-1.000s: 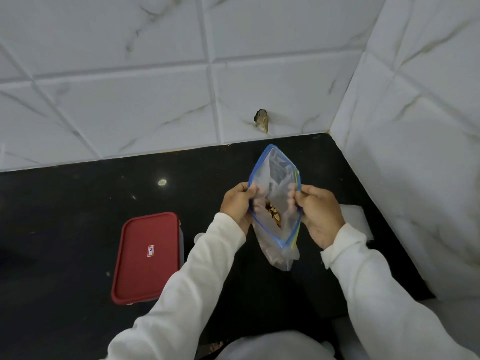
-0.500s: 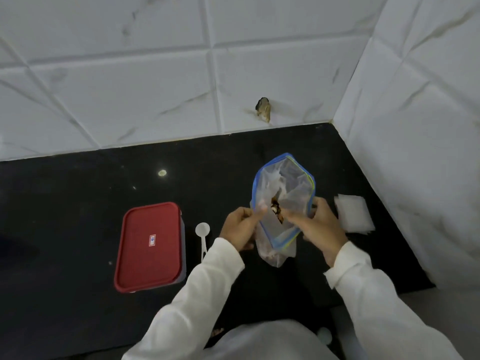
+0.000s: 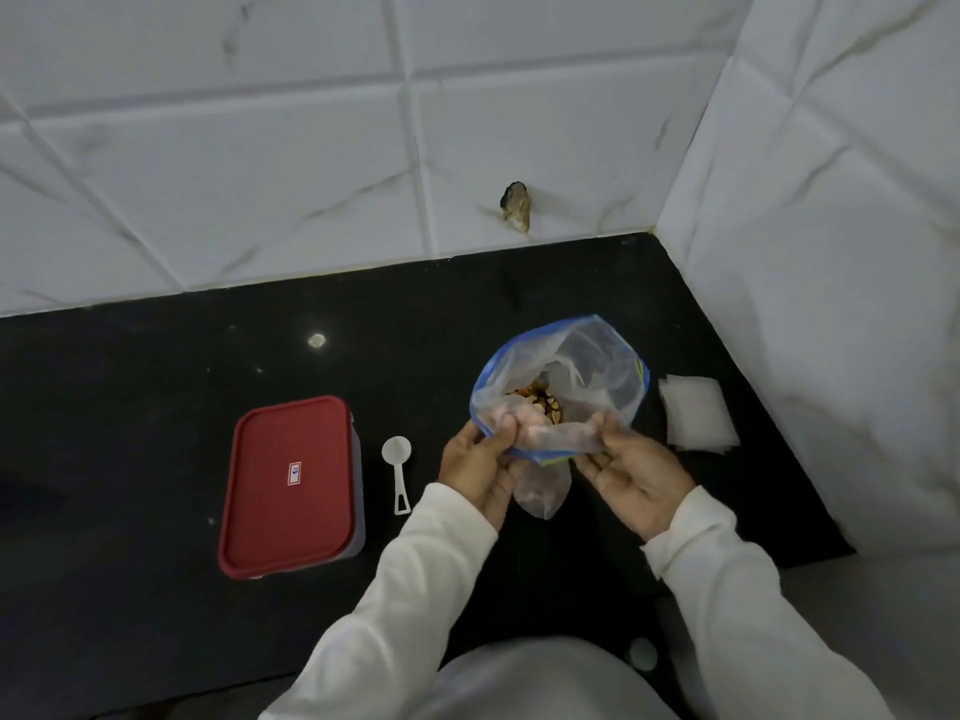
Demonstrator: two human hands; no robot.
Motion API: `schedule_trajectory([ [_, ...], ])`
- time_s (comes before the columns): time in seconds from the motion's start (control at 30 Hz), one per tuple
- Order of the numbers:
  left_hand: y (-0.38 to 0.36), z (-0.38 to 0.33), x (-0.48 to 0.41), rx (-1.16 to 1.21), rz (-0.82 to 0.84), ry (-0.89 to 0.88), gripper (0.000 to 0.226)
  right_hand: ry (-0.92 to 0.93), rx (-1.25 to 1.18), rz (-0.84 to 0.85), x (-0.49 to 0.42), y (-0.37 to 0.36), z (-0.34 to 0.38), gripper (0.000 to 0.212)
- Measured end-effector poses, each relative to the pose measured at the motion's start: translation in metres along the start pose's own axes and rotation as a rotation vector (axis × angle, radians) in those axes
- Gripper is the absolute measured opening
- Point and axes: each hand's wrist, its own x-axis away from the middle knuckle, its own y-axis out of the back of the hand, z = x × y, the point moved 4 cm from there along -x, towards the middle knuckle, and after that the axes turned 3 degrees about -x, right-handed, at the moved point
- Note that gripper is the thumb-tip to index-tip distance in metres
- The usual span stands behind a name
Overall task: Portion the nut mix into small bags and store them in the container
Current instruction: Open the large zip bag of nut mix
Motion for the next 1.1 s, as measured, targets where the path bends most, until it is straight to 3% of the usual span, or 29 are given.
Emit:
schedule_trajectory([
  [0.1,0.006,0.032,-0.011,0.255,-0.1,0.152,0.03,-0.105,-0.173,-0.045,-0.019,0.009,-0.024,0.049],
  [0.17,0.005,0.048,-0.011,0.259,-0.173,0.268,0.036,-0.078,-0.173,-0.069,-0.03,0.011,-0.033,0.071],
  [0.23,0.005,0.044,-0.009,0.112,-0.233,0.262,0.04,-0.057,-0.141,-0.031,-0.024,0.007,-0.027,0.051],
  [0.27,0.007,0.036,-0.011,0.008,-0.275,0.215,0.04,-0.044,-0.054,-0.011,-0.019,0.003,-0.021,0.029],
  [0.3,0.011,0.025,-0.013,-0.115,-0.309,0.133,0.042,-0.019,0.067,-0.022,-0.013,0.001,-0.014,0.02],
  [0.4,0.006,-0.018,-0.005,-0.625,-0.296,-0.283,0.058,0.211,0.41,-0.214,-0.011,0.007,0.012,0.055],
  [0.47,-0.008,-0.036,0.005,-0.905,-0.215,-0.517,0.056,0.464,0.578,-0.204,0.0,-0.007,0.029,0.065],
  [0.57,-0.03,-0.049,0.001,-1.073,-0.116,-0.624,0.052,0.7,0.84,-0.16,0.003,-0.022,0.037,0.058],
  [0.67,-0.044,-0.057,-0.015,-1.288,-0.129,-0.696,0.029,0.763,0.894,-0.164,-0.006,-0.024,0.037,0.039],
  [0.77,-0.042,-0.057,-0.033,-1.169,-0.133,-0.559,0.016,0.658,0.818,-0.195,-0.015,-0.023,0.038,0.032],
  [0.93,-0.009,-0.044,-0.048,-0.215,-0.244,0.146,0.023,0.182,0.379,-0.26,-0.044,-0.002,0.038,0.029],
  [1.0,0.003,-0.037,-0.048,-0.159,-0.257,0.259,0.023,0.059,0.286,-0.274,-0.053,0.01,0.028,0.034],
  [1.1,0.007,-0.04,-0.053,-0.369,-0.241,0.21,0.029,0.093,0.383,-0.228,-0.052,0.007,0.031,0.024],
])
